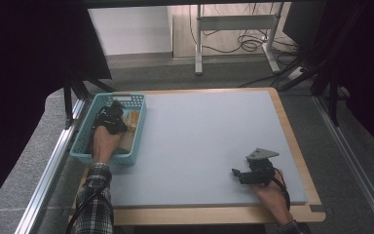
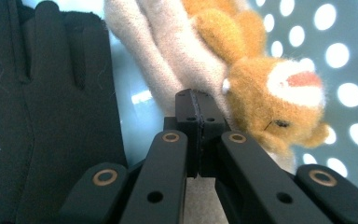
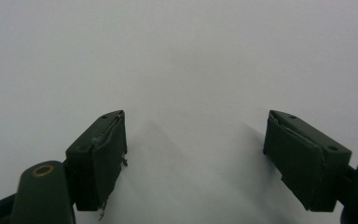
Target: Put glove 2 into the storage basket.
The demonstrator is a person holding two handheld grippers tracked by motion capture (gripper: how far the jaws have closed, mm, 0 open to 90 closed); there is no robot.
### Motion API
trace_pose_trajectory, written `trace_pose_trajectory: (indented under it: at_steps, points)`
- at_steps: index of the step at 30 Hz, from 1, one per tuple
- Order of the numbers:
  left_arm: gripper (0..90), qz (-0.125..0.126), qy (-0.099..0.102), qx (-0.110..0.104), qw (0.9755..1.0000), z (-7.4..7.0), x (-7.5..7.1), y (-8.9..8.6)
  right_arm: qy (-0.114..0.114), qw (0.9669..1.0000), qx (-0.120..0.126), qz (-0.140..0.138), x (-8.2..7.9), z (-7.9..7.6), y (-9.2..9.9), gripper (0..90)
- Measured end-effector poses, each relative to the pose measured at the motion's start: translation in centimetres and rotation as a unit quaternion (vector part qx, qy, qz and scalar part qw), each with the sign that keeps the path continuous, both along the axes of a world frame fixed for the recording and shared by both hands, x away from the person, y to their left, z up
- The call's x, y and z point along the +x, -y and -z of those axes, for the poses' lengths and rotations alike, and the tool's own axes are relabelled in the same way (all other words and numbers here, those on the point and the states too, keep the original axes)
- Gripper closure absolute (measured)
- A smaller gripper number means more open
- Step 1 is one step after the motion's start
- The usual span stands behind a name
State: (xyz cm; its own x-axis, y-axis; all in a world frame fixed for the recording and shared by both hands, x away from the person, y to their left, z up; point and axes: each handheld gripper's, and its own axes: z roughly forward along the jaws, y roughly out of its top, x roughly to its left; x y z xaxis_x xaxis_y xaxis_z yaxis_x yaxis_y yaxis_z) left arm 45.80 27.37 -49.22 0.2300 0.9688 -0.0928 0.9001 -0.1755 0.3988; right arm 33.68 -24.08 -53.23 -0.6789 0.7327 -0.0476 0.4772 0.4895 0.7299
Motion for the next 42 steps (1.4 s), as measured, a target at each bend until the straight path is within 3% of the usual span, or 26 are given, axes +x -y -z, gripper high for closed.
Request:
trace_pose_trajectory:
  at_steps: [4,10,15,19,22,29,34,42]
  points:
    - [86.7,-0.006,0.006,0.009,0.9999,0.4,-0.2,-0.7,0.000,1.0000,0.000,0.000,0.0,0.0,0.0,20.7]
    - [64.9,-0.025,0.040,0.031,0.9984,-0.7,-0.8,-1.4,0.000,1.0000,0.000,0.000,0.0,0.0,0.0,20.7]
    - [49.2,-0.031,0.063,0.024,0.9973,-1.7,-1.3,-2.1,0.000,1.0000,-0.001,0.000,0.0,0.0,0.0,20.7]
    - [41.5,-0.033,0.071,0.006,0.9969,-2.0,-1.7,-2.5,0.000,1.0000,0.000,0.000,0.0,0.0,0.0,20.7]
    - [39.4,-0.037,0.069,0.014,0.9968,-1.9,-1.8,-2.7,0.000,1.0000,0.000,0.000,0.0,0.0,0.0,20.7]
    - [30.2,-0.057,0.093,-0.038,0.9933,-2.5,-2.6,-3.9,0.001,1.0000,0.000,0.000,0.0,0.0,0.0,20.7]
    - [23.8,-0.059,0.106,-0.059,0.9908,-3.0,-3.3,-4.4,0.001,1.0000,0.000,0.000,0.0,0.0,0.0,20.7]
    - [17.1,-0.047,0.122,-0.072,0.9887,-3.6,-4.4,-4.8,0.001,1.0000,0.000,0.000,0.0,0.0,0.0,20.7]
